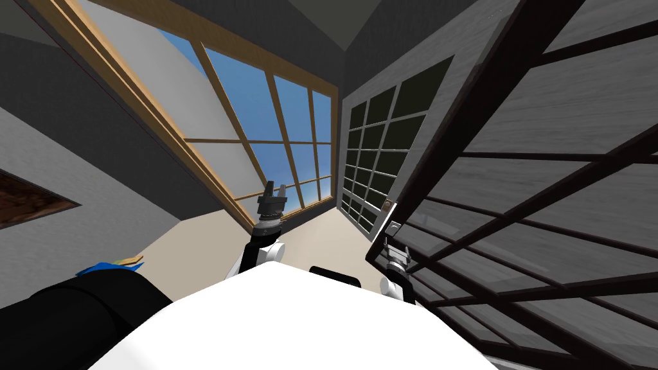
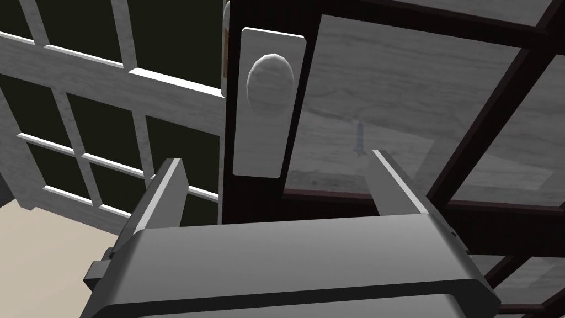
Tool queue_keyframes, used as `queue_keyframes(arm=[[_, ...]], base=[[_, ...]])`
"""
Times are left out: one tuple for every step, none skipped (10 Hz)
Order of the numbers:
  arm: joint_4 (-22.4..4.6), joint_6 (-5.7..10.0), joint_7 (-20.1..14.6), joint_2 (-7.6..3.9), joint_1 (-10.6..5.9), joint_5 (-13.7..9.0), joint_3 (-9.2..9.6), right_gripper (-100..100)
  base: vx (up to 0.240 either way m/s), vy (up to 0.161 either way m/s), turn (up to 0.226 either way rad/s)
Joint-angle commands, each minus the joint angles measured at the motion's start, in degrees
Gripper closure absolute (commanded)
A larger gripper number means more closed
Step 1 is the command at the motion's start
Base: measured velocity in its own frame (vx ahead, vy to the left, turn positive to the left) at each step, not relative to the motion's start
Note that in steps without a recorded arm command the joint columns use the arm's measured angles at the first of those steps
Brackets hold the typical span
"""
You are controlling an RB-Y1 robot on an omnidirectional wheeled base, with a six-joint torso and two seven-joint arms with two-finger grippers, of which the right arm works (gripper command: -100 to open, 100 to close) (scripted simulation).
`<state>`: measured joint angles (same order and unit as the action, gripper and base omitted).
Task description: Pull the door open
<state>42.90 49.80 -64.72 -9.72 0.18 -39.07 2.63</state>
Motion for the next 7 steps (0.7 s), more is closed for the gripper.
queue_keyframes(arm=[[0.8,-0.13,-2.7,0.45,0.16,-1.1,0.29,-100],[1.0,-0.14,-3.8,0.66,0.18,-1.6,0.43,-100],[1.2,-0.14,-4.7,0.82,0.19,-2.0,0.55,-100],[1.4,-0.15,-5.6,0.99,0.21,-2.4,0.67,-100],[1.5,-0.24,-4.8,0.9,0.28,-2.1,0.56,-100],[1.0,0.07,-6.9,-0.63,0.95,-2.2,0.56,-100],[0.6,0.3,-8.2,-1.63,1.38,-2.3,0.56,-100]], base=[[-0.097,-0.002,0.038],[-0.081,-0.004,0.037],[-0.058,0.001,0.027],[-0.047,-0.001,0.02],[-0.021,-0.001,0.004],[0.117,-0.006,0.054],[0.227,-0.011,0.069]])
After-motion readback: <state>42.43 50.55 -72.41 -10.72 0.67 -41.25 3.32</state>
